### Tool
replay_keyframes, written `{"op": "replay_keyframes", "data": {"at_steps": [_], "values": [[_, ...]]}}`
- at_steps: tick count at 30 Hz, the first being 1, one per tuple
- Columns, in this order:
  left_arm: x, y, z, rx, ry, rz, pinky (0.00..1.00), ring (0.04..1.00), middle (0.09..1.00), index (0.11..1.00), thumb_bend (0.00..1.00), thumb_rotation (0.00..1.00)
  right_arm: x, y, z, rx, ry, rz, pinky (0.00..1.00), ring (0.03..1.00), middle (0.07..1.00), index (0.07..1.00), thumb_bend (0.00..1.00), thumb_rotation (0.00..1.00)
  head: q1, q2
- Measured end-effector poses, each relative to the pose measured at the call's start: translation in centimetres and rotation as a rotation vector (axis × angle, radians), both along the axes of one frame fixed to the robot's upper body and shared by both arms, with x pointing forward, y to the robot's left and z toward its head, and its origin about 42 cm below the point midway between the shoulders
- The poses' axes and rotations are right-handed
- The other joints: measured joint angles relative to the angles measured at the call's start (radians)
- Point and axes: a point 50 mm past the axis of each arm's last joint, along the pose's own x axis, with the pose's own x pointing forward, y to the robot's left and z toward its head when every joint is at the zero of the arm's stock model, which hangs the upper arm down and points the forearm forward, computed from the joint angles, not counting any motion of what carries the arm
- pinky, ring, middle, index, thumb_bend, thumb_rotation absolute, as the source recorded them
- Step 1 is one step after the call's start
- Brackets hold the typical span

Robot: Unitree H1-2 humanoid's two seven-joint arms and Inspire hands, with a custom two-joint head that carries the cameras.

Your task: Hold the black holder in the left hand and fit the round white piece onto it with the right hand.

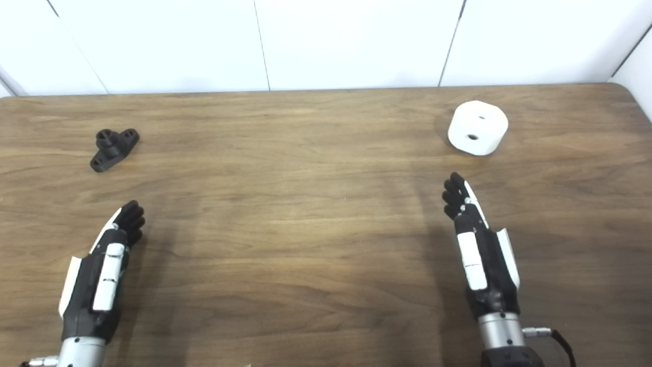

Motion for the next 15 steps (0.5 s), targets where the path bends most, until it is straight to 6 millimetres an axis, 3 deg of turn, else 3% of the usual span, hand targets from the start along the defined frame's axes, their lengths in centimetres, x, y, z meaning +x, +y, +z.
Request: {"op": "replay_keyframes", "data": {"at_steps": [8,13,15], "values": [[0.0,-0.5,-0.5,0.016,-0.008,-0.013,0.94,0.937,0.934,0.924,0.47,0.89,-0.1,-0.3,-1.1,0.008,0.018,0.009,0.96,0.959,0.960,0.968,0.55,1.00,0.063,-0.057],[-0.1,-0.8,-1.2,0.034,-0.026,-0.014,0.92,0.931,0.929,0.919,0.45,0.90,-0.3,-0.8,-2.2,0.006,0.009,0.005,0.96,0.954,0.952,0.962,0.52,1.00,0.126,-0.138],[-0.1,-0.9,-1.4,0.046,-0.036,-0.014,0.93,0.935,0.933,0.920,0.45,0.90,-0.3,-0.9,-2.2,-0.005,-0.020,0.007,0.95,0.947,0.950,0.959,0.52,1.00,0.141,-0.152]]}}
